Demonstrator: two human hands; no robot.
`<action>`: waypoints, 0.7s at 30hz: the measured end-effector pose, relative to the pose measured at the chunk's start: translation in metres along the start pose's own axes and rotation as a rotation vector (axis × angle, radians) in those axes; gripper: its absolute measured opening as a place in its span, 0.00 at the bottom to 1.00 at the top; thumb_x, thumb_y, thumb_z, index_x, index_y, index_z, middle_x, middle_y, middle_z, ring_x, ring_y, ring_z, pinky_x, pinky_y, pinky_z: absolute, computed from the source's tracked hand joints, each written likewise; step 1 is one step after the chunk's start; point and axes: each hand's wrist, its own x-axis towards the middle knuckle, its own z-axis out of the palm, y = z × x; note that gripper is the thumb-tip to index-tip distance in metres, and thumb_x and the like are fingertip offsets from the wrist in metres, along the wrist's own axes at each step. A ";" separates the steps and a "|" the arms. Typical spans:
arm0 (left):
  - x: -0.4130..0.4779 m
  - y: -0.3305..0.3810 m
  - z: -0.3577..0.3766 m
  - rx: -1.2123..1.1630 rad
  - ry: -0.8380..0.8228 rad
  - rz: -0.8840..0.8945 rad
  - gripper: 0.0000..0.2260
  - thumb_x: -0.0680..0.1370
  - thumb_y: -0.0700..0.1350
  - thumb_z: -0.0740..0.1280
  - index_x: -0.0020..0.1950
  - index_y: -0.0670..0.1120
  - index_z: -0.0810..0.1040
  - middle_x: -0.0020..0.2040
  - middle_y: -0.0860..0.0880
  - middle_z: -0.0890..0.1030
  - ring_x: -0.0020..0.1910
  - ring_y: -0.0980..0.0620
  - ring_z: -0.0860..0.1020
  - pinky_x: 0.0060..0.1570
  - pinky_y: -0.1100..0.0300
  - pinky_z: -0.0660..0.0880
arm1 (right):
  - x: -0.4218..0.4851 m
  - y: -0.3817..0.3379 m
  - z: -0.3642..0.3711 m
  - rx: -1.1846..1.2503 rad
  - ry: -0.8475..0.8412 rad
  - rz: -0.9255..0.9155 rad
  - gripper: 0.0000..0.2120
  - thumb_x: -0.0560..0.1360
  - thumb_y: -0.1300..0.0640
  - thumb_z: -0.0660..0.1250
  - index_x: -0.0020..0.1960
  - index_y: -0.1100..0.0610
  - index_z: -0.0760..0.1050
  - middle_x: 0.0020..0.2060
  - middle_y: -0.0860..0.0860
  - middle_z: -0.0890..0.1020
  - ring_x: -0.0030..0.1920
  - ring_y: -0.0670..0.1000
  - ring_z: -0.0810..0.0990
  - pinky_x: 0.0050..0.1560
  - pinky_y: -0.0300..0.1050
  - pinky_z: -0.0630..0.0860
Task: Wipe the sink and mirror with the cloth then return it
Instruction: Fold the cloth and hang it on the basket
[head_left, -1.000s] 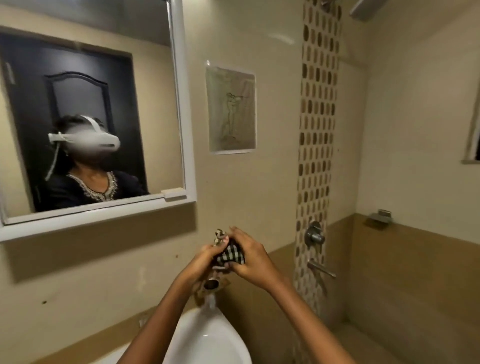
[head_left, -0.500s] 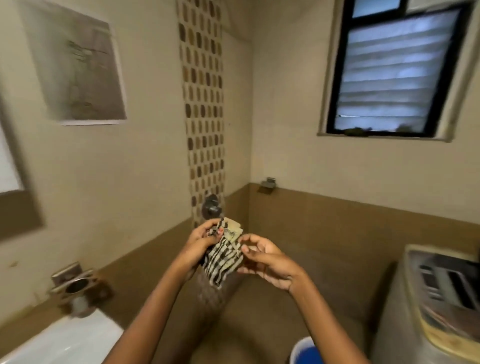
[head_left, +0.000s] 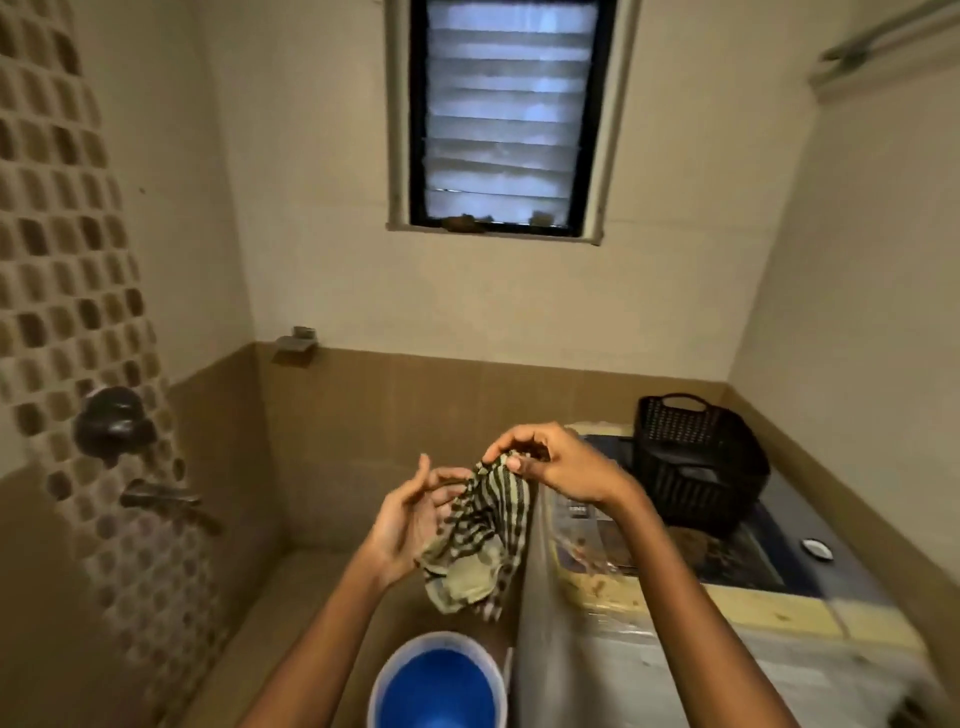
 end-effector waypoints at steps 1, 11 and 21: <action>0.016 -0.007 0.008 0.087 -0.061 -0.008 0.24 0.63 0.54 0.77 0.53 0.41 0.79 0.44 0.44 0.84 0.43 0.49 0.82 0.49 0.54 0.79 | -0.006 0.010 -0.014 -0.038 0.028 0.011 0.10 0.78 0.64 0.62 0.53 0.52 0.78 0.49 0.51 0.81 0.48 0.45 0.77 0.49 0.39 0.72; 0.135 -0.067 0.111 0.786 -0.118 0.219 0.10 0.71 0.35 0.71 0.50 0.45 0.78 0.47 0.49 0.80 0.42 0.64 0.79 0.44 0.70 0.76 | -0.075 0.091 -0.111 -0.122 0.325 0.135 0.11 0.77 0.65 0.61 0.53 0.50 0.72 0.44 0.49 0.77 0.47 0.50 0.77 0.51 0.46 0.72; 0.180 -0.125 0.147 1.086 -0.222 0.161 0.12 0.68 0.48 0.75 0.50 0.51 0.79 0.46 0.54 0.83 0.45 0.63 0.80 0.50 0.58 0.77 | -0.113 0.122 -0.171 -0.062 0.286 0.221 0.12 0.77 0.63 0.62 0.56 0.49 0.72 0.46 0.50 0.79 0.51 0.46 0.79 0.52 0.43 0.76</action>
